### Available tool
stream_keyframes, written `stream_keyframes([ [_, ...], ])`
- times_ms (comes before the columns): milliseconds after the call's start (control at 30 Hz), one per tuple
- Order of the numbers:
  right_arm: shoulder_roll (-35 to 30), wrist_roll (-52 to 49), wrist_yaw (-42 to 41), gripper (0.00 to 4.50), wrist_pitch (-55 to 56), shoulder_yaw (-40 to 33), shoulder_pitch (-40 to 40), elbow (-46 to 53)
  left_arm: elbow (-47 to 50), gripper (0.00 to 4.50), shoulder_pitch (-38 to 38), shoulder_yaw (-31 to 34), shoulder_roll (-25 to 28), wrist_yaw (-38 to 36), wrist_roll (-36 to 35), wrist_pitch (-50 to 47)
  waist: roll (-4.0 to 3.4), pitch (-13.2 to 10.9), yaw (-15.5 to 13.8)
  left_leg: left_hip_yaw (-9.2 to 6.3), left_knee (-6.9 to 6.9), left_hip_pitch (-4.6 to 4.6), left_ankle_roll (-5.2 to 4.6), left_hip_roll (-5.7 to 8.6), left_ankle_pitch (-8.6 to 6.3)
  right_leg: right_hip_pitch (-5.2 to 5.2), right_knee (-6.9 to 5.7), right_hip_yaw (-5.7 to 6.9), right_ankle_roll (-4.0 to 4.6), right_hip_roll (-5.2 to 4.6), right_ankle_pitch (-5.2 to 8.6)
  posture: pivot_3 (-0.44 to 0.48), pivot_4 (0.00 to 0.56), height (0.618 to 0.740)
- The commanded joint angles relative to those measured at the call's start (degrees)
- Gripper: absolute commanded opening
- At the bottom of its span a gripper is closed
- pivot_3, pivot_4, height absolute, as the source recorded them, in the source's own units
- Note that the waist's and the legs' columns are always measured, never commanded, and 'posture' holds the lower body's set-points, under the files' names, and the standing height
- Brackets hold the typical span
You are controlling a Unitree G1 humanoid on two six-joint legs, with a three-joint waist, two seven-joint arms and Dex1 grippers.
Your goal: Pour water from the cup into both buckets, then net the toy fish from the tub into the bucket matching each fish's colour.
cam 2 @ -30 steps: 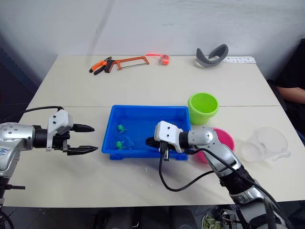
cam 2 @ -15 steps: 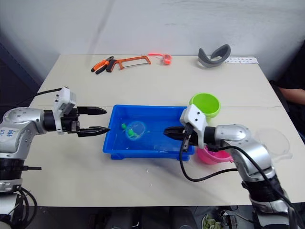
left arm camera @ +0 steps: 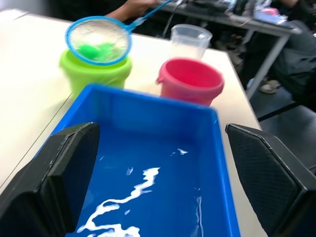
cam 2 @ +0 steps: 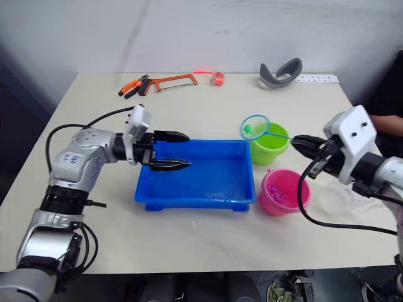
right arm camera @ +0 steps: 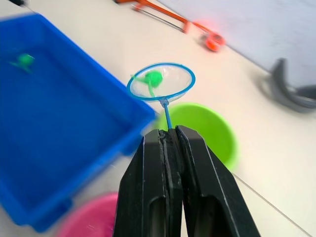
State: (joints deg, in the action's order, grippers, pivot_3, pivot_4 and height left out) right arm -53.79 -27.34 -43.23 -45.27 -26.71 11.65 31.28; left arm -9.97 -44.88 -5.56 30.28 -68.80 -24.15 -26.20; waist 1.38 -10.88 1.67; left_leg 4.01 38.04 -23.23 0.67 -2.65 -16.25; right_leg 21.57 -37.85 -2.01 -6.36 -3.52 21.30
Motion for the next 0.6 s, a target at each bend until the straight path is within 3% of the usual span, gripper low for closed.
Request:
stream_keyframes([
  [33, -2.8, 5.8, 1.4, 0.00, 5.3, 0.3, -1.2, -1.0, 0.3, 4.44, -2.1, 0.4, -1.5, 0.2, -0.2, 1.2, 0.00, 0.0, 0.0, 0.01, -0.01, 0.01, 0.00, 0.00, 0.00, 0.00, 0.00, -0.01, 0.00, 0.01, 0.00, 0.000, 0.150, 0.740],
  [167, -5.4, 13.1, 2.2, 0.00, 13.4, 4.1, -1.9, -4.7, 1.0, 4.44, -1.8, 0.1, -2.5, 0.4, 0.2, 1.7, 0.00, 0.0, -0.1, 0.03, 0.02, 0.00, 0.01, 0.05, 0.02, 0.00, 0.00, -0.03, -0.01, 0.01, 0.00, 0.000, 0.150, 0.740],
  [367, -17.0, 36.0, 3.6, 0.00, 43.3, 14.6, -3.7, -12.8, 1.7, 4.44, -1.1, 0.7, -2.0, 0.9, 0.3, 2.0, -0.02, 0.0, -0.1, 0.06, 0.02, 0.01, 0.03, 0.07, 0.04, 0.01, 0.02, -0.04, -0.01, 0.02, 0.00, 0.000, 0.150, 0.740],
  [600, -23.9, 52.3, 10.8, 0.00, 66.1, 18.8, -0.6, -21.4, 2.5, 4.44, -0.9, 1.3, -1.5, 1.8, 0.0, 1.7, -0.10, 0.0, 0.0, 0.12, 0.04, 0.02, 0.09, 0.07, 0.07, 0.04, -0.01, -0.07, -0.02, 0.00, 0.00, 0.000, 0.150, 0.740],
])
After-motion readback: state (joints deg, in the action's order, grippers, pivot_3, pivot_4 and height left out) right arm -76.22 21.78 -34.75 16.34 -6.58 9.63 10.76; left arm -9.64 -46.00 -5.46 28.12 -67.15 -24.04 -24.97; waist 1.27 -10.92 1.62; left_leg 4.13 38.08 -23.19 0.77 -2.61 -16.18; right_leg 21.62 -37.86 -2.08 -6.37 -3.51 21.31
